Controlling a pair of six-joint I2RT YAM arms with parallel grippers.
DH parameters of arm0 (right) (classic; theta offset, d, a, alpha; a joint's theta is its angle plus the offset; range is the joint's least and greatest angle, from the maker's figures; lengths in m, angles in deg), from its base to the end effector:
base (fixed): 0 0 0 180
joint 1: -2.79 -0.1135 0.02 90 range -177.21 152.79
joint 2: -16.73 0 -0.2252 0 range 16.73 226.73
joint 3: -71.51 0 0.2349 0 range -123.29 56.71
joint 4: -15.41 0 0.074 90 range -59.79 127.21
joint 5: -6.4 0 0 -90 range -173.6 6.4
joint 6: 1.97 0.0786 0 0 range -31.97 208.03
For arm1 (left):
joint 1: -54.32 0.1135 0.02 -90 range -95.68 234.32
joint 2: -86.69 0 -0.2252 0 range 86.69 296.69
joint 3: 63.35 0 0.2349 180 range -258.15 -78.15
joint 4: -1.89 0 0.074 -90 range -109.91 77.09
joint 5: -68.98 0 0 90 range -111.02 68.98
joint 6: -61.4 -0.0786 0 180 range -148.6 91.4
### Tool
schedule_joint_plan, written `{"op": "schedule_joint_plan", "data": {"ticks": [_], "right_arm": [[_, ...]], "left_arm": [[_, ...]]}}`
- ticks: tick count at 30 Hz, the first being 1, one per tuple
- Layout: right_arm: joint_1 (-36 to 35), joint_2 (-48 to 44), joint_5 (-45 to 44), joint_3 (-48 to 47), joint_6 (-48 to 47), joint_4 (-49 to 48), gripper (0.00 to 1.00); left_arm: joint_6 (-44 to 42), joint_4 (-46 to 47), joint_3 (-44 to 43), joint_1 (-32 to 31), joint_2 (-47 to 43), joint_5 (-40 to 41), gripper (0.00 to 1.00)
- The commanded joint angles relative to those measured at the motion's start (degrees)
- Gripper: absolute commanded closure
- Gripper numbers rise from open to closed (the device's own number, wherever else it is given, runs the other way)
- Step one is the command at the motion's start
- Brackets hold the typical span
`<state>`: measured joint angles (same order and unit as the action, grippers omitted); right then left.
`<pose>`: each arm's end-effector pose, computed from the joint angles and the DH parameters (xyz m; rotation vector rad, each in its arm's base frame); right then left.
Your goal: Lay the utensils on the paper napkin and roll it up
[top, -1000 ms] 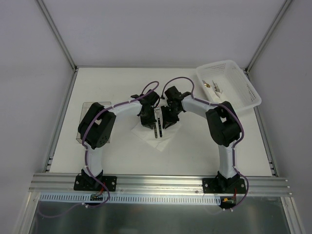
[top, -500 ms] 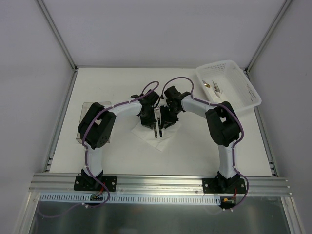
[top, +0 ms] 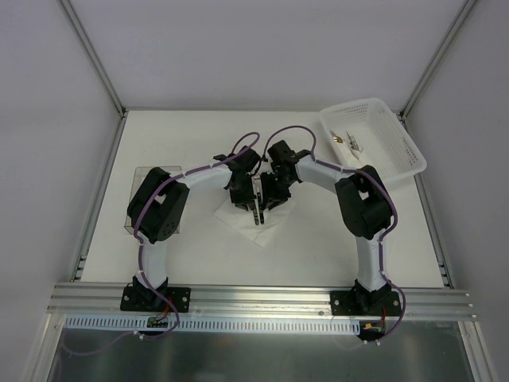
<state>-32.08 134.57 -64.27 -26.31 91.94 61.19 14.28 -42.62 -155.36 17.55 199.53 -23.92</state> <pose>0.3187 0.2538 0.0971 -0.8411 2.6560 0.6454 0.3105 -0.2370 0.0989 -0.1342 2.8056 -0.4478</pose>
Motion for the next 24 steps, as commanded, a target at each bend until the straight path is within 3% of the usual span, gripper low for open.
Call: {"op": "schedule_joint_plan", "data": {"ticks": [1,13,24], "right_arm": [[-0.90,1.95,-0.17,-0.30,0.32,-0.57,0.69],[-0.90,2.13,1.06,0.05,0.67,-0.57,0.68],[0.86,-2.96,4.92,1.90,0.67,-0.66,0.68]], "left_arm": [[0.28,0.27,0.13,-0.32,0.45,0.08,0.82],[-0.07,0.36,0.92,-0.32,-0.51,0.35,0.76],[-3.23,0.27,3.20,-0.32,-9.11,2.46,0.59]]}}
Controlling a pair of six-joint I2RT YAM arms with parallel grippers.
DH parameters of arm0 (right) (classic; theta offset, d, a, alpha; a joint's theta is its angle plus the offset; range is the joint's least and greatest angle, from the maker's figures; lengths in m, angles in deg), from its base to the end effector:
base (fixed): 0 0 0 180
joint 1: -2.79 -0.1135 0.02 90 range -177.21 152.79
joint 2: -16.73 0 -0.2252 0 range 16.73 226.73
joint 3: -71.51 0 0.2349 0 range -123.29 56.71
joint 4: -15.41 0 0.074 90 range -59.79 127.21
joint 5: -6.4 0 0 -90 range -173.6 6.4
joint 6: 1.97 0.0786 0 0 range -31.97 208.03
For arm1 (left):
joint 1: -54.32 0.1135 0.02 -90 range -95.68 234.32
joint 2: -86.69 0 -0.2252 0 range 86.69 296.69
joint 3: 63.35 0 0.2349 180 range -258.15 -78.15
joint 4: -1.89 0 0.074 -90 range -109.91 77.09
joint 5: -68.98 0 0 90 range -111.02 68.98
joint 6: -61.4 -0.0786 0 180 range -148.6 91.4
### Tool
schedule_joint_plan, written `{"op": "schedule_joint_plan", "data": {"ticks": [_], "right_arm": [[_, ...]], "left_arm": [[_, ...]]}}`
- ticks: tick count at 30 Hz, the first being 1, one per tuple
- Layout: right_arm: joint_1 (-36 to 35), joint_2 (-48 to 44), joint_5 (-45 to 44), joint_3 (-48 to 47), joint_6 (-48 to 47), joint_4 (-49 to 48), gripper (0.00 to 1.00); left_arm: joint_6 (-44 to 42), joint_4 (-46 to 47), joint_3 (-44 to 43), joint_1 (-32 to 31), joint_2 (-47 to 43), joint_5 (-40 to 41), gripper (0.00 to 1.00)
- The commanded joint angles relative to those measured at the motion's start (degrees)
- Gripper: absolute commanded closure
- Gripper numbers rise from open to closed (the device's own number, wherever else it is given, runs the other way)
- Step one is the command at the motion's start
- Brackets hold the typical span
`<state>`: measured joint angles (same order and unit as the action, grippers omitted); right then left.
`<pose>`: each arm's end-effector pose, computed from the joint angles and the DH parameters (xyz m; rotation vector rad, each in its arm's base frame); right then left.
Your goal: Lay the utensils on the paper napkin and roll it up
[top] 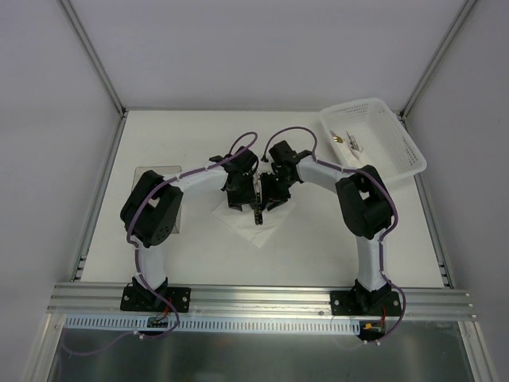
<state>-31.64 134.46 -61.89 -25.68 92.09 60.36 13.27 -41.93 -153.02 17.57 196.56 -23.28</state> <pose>0.3182 0.2534 0.0966 -0.8396 2.6515 0.7020 0.3057 -0.2321 0.1071 -0.1116 2.7785 -0.4488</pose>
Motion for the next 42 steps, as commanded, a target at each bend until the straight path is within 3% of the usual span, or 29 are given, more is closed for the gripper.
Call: {"op": "schedule_joint_plan", "data": {"ticks": [1,8,12,15,18,21,22,25,27,31,35,42], "right_arm": [[0.68,-4.08,3.06,1.35,0.60,0.17,0.67],[1.91,-10.40,8.16,3.37,1.92,-2.29,0.66],[4.37,-14.10,13.34,4.87,2.36,-3.26,0.65],[8.67,-16.38,20.19,4.78,2.01,-3.52,0.62],[14.64,-18.23,25.91,5.57,0.78,-3.26,0.57],[20.80,-19.29,28.90,6.89,-2.63,-0.72,0.39],[23.34,-19.82,29.35,7.07,-3.61,0.51,0.32],[26.77,-20.70,29.88,7.16,-10.10,6.13,0.22],[28.01,-21.14,29.97,7.51,-13.61,9.20,0.17],[31.79,-22.98,30.93,9.61,-15.92,11.16,0.04],[33.55,-26.05,31.02,12.16,-16.80,10.37,0.01],[33.64,-36.51,22.95,18.93,-18.11,3.25,0.01]], "left_arm": [[-2.84,-0.43,1.13,-0.34,-7.20,2.34,0.58],[-10.21,-0.43,2.09,-0.25,-17.03,4.99,0.53],[-18.20,0.10,2.27,-0.95,-21.00,0.97,0.66],[-26.36,0.10,3.15,-3.84,-23.20,-1.42,0.69],[-32.97,0.36,5.43,-7.01,-24.96,-3.01,0.72],[-39.28,1.33,7.72,-10.96,-25.31,-6.78,0.74],[-40.97,1.76,8.24,-13.93,-25.31,-7.40,0.75],[-48.79,6.41,12.10,-19.38,-25.23,-7.84,0.77],[-54.66,12.28,14.39,-21.86,-25.84,-8.37,0.78],[-60.14,15.57,15.98,-23.54,-23.65,-11.88,0.78],[-65.06,15.92,16.68,-24.95,-20.14,-12.15,0.78],[-69.20,16.45,20.11,-24.95,-18.28,-10.83,0.79]]}}
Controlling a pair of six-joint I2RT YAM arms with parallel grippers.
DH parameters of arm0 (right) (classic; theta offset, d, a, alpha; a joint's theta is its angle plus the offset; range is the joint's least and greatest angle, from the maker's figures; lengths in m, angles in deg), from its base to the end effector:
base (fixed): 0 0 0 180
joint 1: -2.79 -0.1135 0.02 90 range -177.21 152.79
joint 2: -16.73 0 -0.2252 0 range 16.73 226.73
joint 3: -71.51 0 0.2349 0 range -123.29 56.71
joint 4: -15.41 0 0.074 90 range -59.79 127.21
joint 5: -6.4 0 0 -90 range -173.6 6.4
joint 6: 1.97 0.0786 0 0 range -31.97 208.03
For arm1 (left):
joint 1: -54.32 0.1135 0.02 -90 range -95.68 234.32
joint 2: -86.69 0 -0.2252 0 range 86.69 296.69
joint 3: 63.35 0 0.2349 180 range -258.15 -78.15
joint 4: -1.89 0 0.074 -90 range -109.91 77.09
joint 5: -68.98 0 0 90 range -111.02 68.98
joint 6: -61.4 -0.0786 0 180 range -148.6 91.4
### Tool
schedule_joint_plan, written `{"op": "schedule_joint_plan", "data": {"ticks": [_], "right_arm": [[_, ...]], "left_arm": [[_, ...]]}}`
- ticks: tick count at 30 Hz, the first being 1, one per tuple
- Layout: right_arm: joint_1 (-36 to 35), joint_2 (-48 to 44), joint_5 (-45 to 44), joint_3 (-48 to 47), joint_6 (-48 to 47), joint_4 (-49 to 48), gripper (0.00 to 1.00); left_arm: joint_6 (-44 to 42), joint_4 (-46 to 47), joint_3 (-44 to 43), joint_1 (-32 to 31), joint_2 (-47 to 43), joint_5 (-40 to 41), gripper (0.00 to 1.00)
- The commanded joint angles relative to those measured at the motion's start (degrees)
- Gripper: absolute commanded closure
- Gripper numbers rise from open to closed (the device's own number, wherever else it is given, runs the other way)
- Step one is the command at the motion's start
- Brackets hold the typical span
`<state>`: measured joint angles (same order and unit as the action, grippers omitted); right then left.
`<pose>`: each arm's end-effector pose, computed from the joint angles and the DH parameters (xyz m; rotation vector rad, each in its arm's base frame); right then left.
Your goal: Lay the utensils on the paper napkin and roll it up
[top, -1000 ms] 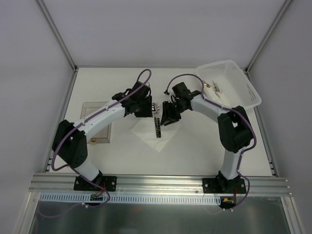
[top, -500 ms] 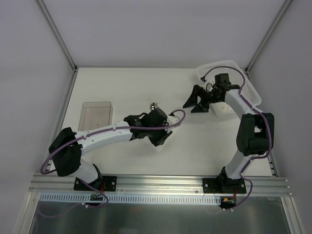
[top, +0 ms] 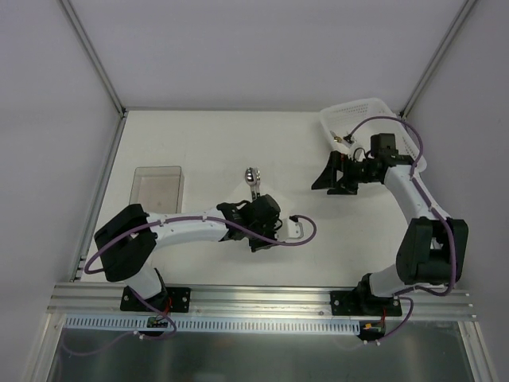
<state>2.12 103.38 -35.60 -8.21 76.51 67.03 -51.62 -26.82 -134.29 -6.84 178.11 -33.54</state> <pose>0.3054 0.0620 0.2020 -0.5433 2.3090 0.9806 0.1511 -0.3097 0.1424 1.7376 1.7728 -0.5586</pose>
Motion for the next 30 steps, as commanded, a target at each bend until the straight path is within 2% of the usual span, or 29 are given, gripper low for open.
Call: {"op": "schedule_joint_plan", "data": {"ticks": [1,8,16,26,30], "right_arm": [[-0.12,-7.09,-3.88,1.73,-3.32,-3.59,0.01],[-0.12,-12.73,-6.26,4.98,-7.45,-5.09,0.01],[-0.12,-14.05,-2.04,5.68,-12.11,-2.45,0.01],[-0.04,-12.48,2.35,5.42,-13.35,-1.31,0.01],[-0.04,-10.90,2.88,3.94,-13.87,0.26,0.01]], "left_arm": [[-4.39,1.26,1.73,-0.45,0.17,-0.67,0.79],[-4.92,1.34,4.63,0.61,0.43,-1.20,0.79],[-6.68,1.61,5.52,2.89,2.27,-1.46,0.78],[-7.30,1.61,3.59,3.77,5.70,-2.34,0.75],[-7.30,1.52,3.14,3.77,6.58,-2.69,0.82]]}}
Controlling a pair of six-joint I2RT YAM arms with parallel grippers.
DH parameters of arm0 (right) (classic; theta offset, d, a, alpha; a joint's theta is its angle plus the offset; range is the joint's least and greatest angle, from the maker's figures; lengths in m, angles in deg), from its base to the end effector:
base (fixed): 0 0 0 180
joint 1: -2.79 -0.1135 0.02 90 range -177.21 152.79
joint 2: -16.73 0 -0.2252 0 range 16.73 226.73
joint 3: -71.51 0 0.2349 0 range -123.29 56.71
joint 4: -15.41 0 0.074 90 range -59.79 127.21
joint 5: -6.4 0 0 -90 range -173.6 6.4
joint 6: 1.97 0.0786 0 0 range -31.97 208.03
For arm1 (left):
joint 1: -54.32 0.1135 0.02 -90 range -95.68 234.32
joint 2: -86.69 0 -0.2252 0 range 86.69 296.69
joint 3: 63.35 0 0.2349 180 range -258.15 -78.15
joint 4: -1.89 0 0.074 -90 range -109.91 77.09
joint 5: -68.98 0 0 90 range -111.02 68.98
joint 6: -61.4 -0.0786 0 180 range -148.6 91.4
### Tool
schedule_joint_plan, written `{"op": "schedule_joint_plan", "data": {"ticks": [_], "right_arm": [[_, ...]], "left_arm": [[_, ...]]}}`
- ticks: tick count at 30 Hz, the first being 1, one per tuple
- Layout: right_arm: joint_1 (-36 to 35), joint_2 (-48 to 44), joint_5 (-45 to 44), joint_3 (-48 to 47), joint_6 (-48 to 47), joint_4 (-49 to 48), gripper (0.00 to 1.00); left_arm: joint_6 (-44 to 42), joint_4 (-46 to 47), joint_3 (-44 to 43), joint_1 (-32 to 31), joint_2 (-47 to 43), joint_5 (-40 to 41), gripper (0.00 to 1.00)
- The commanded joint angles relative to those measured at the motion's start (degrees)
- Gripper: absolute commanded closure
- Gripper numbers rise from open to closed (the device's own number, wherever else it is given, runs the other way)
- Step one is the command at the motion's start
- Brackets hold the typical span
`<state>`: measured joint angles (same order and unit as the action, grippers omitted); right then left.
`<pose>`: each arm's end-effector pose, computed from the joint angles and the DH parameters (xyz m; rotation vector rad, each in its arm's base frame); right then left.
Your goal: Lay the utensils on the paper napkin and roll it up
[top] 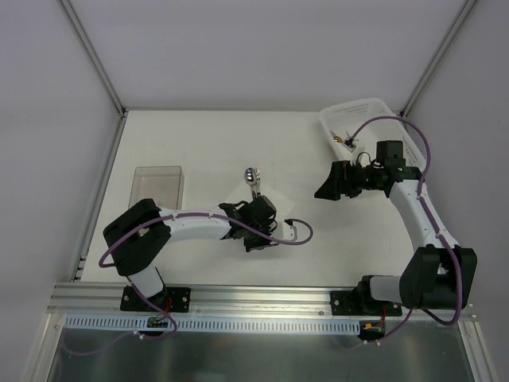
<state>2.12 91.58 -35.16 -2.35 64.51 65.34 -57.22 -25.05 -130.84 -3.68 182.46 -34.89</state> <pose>0.2748 0.0620 0.2289 -0.8041 2.0769 0.8151 0.1617 -0.2943 0.1028 1.8334 1.8022 -0.5063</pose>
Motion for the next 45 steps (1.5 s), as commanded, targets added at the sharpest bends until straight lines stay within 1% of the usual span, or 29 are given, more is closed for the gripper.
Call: {"op": "schedule_joint_plan", "data": {"ticks": [1,4,6,11,18,24,26,27,28,29,32,33,35,37,39,40,41,42,45], "right_arm": [[-0.04,1.00,2.36,-2.01,-1.96,2.04,0.01],[-0.04,1.44,2.53,-2.37,-2.40,2.39,0.01],[-0.04,1.96,2.44,-2.72,-2.49,2.83,0.01],[-0.04,2.93,2.88,-2.72,-3.27,4.06,0.01],[-0.12,3.55,3.76,-2.46,-3.89,4.77,0.01],[-0.12,4.87,4.46,-2.81,-3.80,5.03,0.01],[-0.13,5.22,4.55,-2.98,-4.24,5.38,0.01],[-0.12,5.31,4.29,-2.98,-4.42,5.56,0.01],[-0.12,5.39,4.11,-3.07,-4.51,5.73,0.01],[-0.12,5.48,3.94,-3.16,-4.68,5.91,0.01],[-0.12,5.66,3.94,-3.07,-4.86,6.09,0.01],[-0.12,5.75,4.02,-3.07,-4.86,6.17,0.01],[-0.12,6.10,4.20,-3.07,-4.77,6.09,0.01],[-0.12,6.36,4.38,-3.07,-4.68,6.00,0.01],[-0.12,6.62,4.46,-3.25,-4.60,6.09,0.01],[-0.12,6.63,4.46,-3.25,-4.60,6.09,0.01],[-0.12,6.80,4.46,-3.25,-4.60,6.00,0.01],[-0.04,6.89,4.46,-3.25,-4.60,6.17,0.01],[-0.04,7.15,4.55,-3.16,-4.68,6.09,0.01]], "left_arm": [[-1.70,-0.25,-0.31,0.60,2.32,-1.34,0.88],[-1.00,-0.43,-0.66,0.60,2.85,-1.25,0.97],[-0.04,-0.51,-1.01,0.52,2.67,-1.51,1.00],[2.16,-1.13,-1.36,-0.62,0.39,-4.15,1.00],[4.89,-2.01,-2.51,-0.36,-3.83,-3.45,1.00],[5.68,-2.18,-4.44,1.65,-3.05,-2.22,1.00],[5.42,-2.36,-4.88,1.84,-2.87,-2.91,1.00],[5.24,-2.36,-4.97,1.75,-2.95,-3.44,0.98],[5.16,-2.45,-4.97,1.75,-3.04,-4.06,0.91],[5.24,-2.45,-5.06,1.66,-3.13,-4.50,0.76],[5.24,-2.54,-5.15,1.57,-3.48,-4.59,0.61],[4.98,-2.62,-5.23,1.48,-3.48,-4.41,0.55],[4.72,-2.80,-5.41,1.31,-3.31,-4.15,0.52],[4.36,-2.89,-5.94,1.22,-2.34,-3.89,0.55],[4.19,-3.06,-6.64,1.22,-0.94,-4.15,0.61],[4.10,-3.06,-6.90,1.22,-0.32,-4.24,0.69],[4.10,-3.15,-7.25,1.13,0.29,-4.32,0.73],[4.10,-3.15,-7.43,1.13,1.43,-4.33,0.75],[3.93,-3.15,-7.52,0.96,3.36,-4.85,0.71]]}}
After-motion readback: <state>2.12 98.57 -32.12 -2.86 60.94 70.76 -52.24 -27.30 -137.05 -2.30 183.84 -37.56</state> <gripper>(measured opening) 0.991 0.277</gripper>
